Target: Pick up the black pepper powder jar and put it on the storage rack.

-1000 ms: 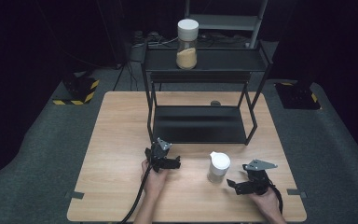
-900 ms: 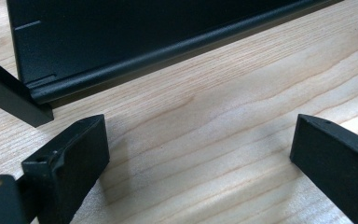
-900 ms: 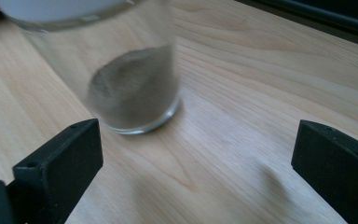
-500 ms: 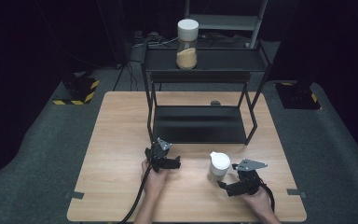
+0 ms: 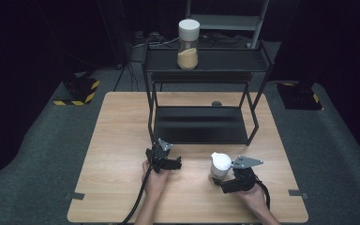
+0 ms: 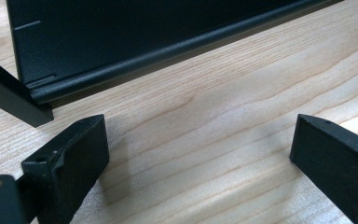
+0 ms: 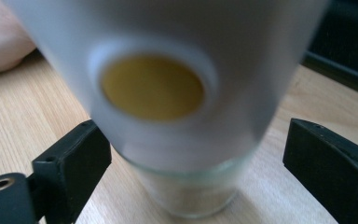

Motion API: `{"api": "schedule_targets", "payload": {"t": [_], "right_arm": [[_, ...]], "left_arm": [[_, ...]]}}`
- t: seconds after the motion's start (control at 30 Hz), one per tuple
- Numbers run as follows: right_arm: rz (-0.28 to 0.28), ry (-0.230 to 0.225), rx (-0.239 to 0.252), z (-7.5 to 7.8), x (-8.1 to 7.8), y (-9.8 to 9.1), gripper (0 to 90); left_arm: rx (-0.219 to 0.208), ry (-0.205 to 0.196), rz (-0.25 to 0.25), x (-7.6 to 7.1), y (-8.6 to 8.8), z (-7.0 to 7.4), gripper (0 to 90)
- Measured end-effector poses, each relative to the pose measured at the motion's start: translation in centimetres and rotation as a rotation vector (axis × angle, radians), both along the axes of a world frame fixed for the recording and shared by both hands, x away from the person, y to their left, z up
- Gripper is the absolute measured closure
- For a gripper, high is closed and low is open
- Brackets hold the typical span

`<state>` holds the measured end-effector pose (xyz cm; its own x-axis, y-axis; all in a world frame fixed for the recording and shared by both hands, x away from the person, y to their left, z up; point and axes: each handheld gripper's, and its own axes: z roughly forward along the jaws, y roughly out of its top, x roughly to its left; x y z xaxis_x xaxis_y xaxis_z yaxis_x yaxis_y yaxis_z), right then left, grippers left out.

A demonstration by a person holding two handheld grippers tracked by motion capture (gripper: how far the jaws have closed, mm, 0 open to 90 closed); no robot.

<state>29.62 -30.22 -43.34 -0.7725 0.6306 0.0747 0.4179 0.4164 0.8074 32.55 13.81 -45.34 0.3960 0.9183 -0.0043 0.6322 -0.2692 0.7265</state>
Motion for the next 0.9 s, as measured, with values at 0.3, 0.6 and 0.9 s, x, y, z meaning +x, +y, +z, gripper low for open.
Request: {"api": "schedule_targets", "payload": {"t": [0.3,0.6,0.9], "right_arm": [[0.013,-0.037,0.006,0.35,-0.08,0.84,13.9],[0.012,-0.063,0.017,0.29,-0.29,1.01,20.8],[0.010,-0.093,0.016,0.37,-0.65,1.15,27.8]], "left_arm": [[0.000,0.000,0.000,0.00,0.01,0.01,4.5],[0.000,0.000,-0.001,0.01,0.01,0.01,4.5],[0.000,0.000,0.000,0.00,-0.01,0.01,4.5]]}}
